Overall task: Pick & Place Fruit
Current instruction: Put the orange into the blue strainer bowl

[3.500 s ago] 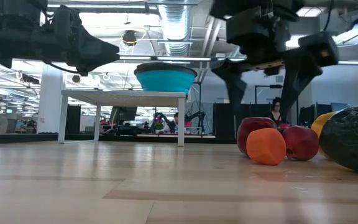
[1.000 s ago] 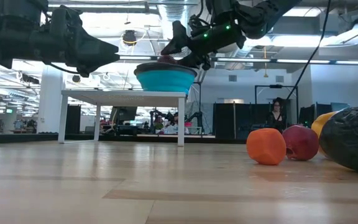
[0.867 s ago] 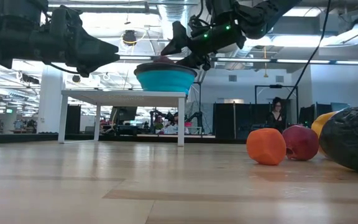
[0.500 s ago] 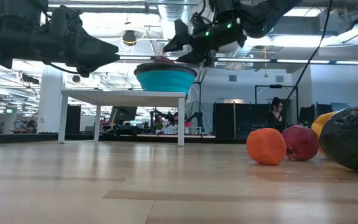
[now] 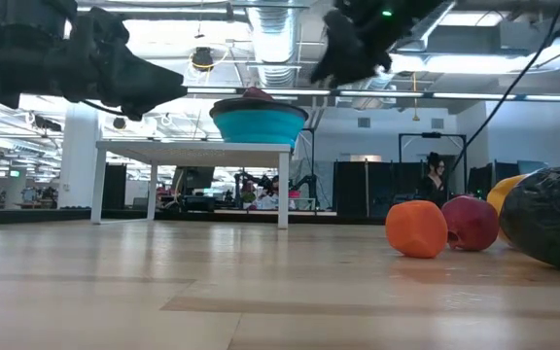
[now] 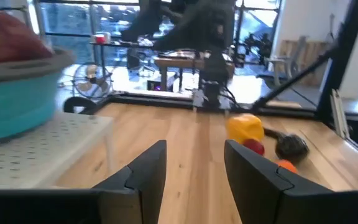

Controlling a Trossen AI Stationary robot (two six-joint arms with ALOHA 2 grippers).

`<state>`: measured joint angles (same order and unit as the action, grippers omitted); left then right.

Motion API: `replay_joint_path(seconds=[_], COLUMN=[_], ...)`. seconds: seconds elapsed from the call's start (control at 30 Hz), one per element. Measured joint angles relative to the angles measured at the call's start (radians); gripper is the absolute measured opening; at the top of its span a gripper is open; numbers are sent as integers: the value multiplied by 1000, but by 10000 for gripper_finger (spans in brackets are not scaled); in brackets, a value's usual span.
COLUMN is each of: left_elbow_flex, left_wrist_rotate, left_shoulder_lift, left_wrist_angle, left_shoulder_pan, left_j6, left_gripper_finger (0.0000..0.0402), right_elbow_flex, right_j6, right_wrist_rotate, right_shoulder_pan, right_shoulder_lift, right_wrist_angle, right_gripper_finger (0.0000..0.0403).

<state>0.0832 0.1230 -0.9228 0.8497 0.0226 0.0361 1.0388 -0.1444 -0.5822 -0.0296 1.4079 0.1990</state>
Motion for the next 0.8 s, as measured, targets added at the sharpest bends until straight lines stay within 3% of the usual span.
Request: replay_joint_path(seconds=[0.13, 0.27, 0.47, 0.6, 0.8], left_elbow_flex=[51, 186, 417, 545, 720], left_wrist_rotate=[0, -1, -132, -231, -314], left_shoulder_lift=[-115, -311, -619, -775, -921], left_wrist_angle=[-5, -3, -3, -6, -114], left_shoulder_pan=[-46, -87, -117, -122, -121], left_j6=[-5, -38, -129, -155, -163], left_gripper_finger=[153, 153, 154, 170, 237], right_elbow_flex=[-157, -320, -448, -472, -473], right_j6=[-247, -511, -806, -895, -904], right_wrist_rotate=[-76, -196, -383, -512, -658], right_shoulder_pan=[95, 182, 300, 360, 406], right_shoulder_lift=[-49, -72, -72, -72, -72], right_wrist_angle=[29, -10, -73, -72, -76], right_gripper_finger=[302, 302, 301, 301, 301])
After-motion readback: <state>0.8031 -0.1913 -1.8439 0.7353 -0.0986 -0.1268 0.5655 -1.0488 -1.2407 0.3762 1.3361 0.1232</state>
